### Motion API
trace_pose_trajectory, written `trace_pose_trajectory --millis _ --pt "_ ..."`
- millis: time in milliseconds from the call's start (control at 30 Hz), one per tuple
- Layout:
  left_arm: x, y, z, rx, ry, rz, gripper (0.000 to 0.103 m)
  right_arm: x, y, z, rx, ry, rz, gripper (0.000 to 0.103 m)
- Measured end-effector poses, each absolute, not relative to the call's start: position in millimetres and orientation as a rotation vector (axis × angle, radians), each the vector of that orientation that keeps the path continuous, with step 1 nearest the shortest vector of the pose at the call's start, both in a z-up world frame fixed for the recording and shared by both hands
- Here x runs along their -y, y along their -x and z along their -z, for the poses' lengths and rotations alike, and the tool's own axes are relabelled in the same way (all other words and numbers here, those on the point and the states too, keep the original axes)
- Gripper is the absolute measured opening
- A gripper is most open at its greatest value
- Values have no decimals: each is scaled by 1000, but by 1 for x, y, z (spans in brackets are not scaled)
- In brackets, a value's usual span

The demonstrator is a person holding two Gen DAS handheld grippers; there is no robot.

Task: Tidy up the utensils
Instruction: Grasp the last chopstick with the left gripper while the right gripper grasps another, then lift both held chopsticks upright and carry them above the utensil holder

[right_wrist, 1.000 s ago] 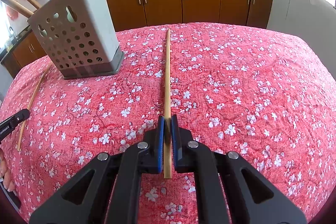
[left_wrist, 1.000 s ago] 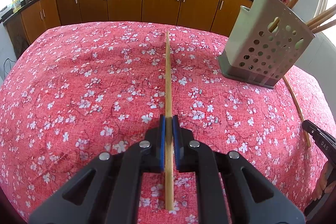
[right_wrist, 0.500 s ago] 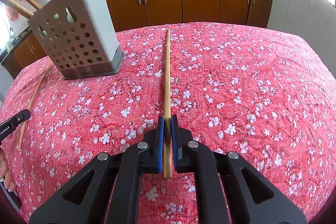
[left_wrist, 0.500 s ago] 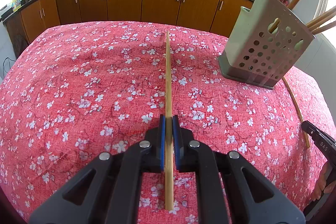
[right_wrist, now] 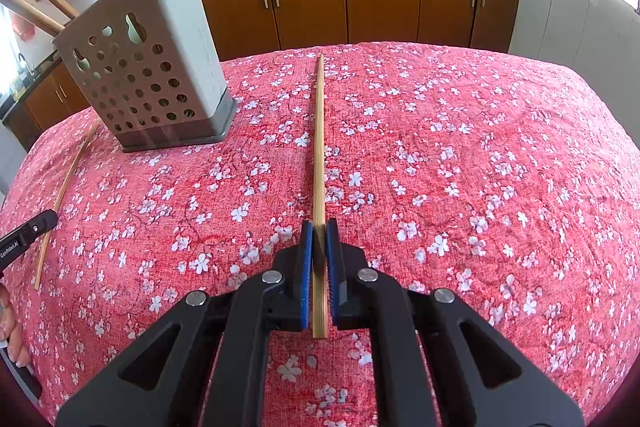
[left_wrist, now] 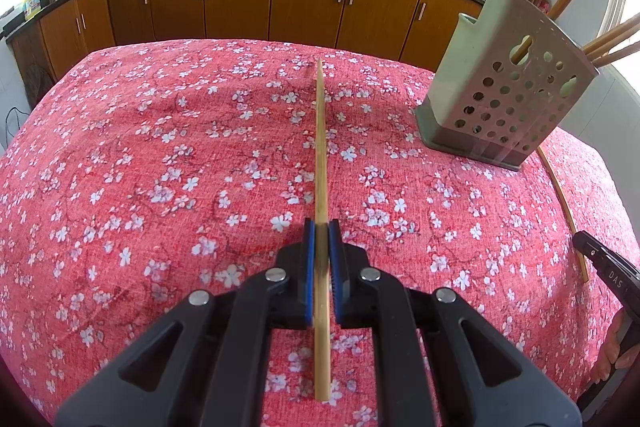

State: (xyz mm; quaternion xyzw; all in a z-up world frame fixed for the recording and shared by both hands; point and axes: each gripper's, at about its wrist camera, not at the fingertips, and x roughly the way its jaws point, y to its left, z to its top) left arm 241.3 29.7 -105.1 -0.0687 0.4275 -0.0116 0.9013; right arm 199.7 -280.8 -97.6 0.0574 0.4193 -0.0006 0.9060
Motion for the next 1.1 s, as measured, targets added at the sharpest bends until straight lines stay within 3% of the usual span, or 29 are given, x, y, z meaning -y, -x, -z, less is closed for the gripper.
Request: trace_pose_trajectory --millis 400,800,1100 --pt "-13 -222 94 -875 8 24 8 268 -182 83 -802 -29 21 8" --pt "-19 -194 6 -657 39 89 8 286 -155 -5 -555 -87 -2 7" --pt "-21 -189 -46 -560 89 143 8 289 -149 -40 -466 -149 -41 7"
